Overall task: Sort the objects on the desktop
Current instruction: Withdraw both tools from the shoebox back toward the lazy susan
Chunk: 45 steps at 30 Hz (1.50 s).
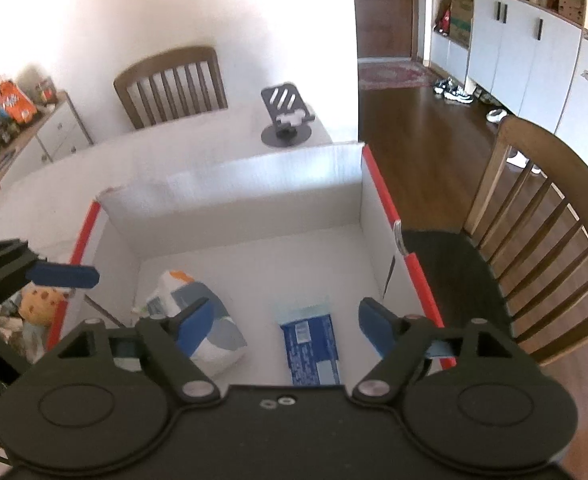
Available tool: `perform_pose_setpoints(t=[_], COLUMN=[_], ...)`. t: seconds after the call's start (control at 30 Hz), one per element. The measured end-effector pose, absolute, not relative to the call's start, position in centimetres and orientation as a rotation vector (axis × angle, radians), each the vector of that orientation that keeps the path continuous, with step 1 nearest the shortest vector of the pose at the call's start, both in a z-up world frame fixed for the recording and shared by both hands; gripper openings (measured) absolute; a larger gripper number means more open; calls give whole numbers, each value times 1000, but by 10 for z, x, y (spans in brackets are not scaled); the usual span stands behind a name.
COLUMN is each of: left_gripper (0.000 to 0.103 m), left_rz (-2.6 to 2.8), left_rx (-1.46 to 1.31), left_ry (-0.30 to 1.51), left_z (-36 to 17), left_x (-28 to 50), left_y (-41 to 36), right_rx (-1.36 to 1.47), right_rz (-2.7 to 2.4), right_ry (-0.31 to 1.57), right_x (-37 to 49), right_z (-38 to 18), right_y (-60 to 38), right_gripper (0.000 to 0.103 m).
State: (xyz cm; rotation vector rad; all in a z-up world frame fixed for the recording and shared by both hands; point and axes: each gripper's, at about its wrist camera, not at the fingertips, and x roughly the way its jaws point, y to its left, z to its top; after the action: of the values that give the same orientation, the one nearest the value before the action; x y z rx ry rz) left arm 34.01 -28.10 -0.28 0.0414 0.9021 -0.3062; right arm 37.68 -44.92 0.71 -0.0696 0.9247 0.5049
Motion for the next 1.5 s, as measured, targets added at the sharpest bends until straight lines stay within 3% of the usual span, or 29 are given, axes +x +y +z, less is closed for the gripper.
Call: perform_pose_setpoints(t=[0.33,1.5], left_gripper=[103,103], left_rz=[-272,-163], left_rx=[-18,-137], left_ry=[827,782], left_z=[14,21], left_x=[311,204], left_y=[-262,-138], right_rx=[-4,5], right_rz=[465,474], right_ry=[876,825], right_x=[354,273], right_z=[18,32], right_y=[-455,-352], right_gripper=[90,91])
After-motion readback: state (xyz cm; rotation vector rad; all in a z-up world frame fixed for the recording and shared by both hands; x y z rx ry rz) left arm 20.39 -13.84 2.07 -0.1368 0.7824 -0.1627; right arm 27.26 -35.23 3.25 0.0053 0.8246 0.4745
